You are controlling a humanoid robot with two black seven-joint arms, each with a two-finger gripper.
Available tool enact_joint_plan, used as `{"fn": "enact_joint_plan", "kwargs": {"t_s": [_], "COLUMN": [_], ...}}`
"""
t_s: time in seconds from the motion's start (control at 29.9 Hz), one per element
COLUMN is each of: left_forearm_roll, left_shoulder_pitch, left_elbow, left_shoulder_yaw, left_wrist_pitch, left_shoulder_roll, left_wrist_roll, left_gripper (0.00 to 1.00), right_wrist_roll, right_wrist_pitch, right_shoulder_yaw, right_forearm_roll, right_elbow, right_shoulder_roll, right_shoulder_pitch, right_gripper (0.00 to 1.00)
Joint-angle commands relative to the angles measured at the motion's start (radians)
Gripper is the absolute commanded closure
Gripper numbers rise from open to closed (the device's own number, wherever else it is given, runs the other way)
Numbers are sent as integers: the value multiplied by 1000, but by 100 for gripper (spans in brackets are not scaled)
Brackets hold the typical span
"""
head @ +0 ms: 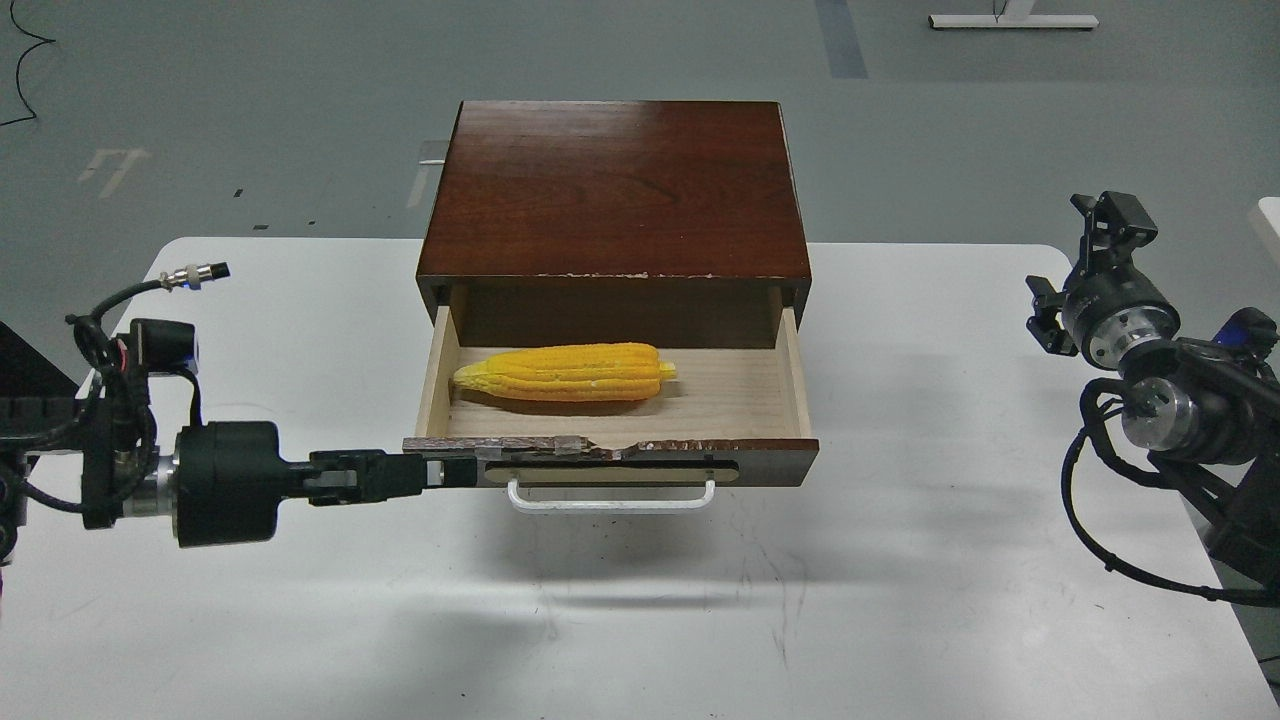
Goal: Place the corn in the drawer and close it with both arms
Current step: 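Move the left gripper down in front of the drawer handle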
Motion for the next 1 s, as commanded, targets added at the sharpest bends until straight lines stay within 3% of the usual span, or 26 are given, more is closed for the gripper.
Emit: {"fn": "enact_joint_plan", "kwargs": {"t_s": [0.0, 0.53, 0.97], "left_forearm_roll": [14, 95, 93], "left_shoulder_pitch": [51, 106, 110], "left_elbow": [0, 27, 89], "left_shoulder_yaw": [23, 29, 29], "left_wrist_pitch": [0, 0, 0], "left_shoulder_roll": [-21, -211, -286], "left_wrist_roll": [0, 0, 0], "left_gripper": [100, 100, 100], "right_wrist_roll": [-1, -4, -4], "right_wrist_pitch": [1, 8, 7], "right_shoulder_yaw": [-1, -16, -31], "right_forearm_roll": [-3, -7, -7], "right_elbow": [-29, -33, -33], "right_shoulder_roll": [16, 28, 30], "right_shoulder_pitch": [2, 16, 16], "right_gripper": [0, 0, 0]}}
